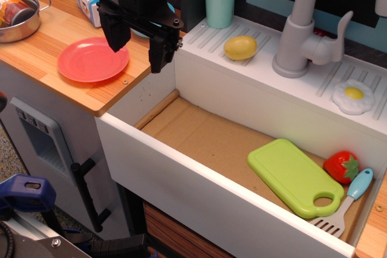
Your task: Put potato on plate
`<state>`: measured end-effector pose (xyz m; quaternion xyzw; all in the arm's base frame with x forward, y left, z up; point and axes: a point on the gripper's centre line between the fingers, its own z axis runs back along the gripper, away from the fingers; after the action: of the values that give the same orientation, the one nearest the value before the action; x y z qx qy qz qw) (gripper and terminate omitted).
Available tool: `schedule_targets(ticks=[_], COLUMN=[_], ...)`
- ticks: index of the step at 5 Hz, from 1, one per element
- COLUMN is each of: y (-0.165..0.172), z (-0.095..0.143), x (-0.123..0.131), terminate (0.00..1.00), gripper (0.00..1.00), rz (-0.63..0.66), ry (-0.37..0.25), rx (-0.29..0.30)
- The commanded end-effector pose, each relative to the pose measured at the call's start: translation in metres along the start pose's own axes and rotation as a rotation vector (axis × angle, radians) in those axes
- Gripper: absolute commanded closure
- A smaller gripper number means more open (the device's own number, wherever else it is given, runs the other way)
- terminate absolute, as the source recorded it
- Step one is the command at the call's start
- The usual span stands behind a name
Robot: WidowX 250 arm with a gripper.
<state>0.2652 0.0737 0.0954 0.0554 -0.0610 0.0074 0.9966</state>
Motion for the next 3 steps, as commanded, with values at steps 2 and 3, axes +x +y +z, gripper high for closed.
schedule_targets(ticks=[2, 3], y=[0.001, -0.005], z=[-0.001, -0.012], x=[0.024, 0.059], terminate=[0.0, 0.0], gripper=[0.0, 0.0], rz=[-0.016, -0.125], ry=[-0.025, -0.132], rx=[0.003, 0.05])
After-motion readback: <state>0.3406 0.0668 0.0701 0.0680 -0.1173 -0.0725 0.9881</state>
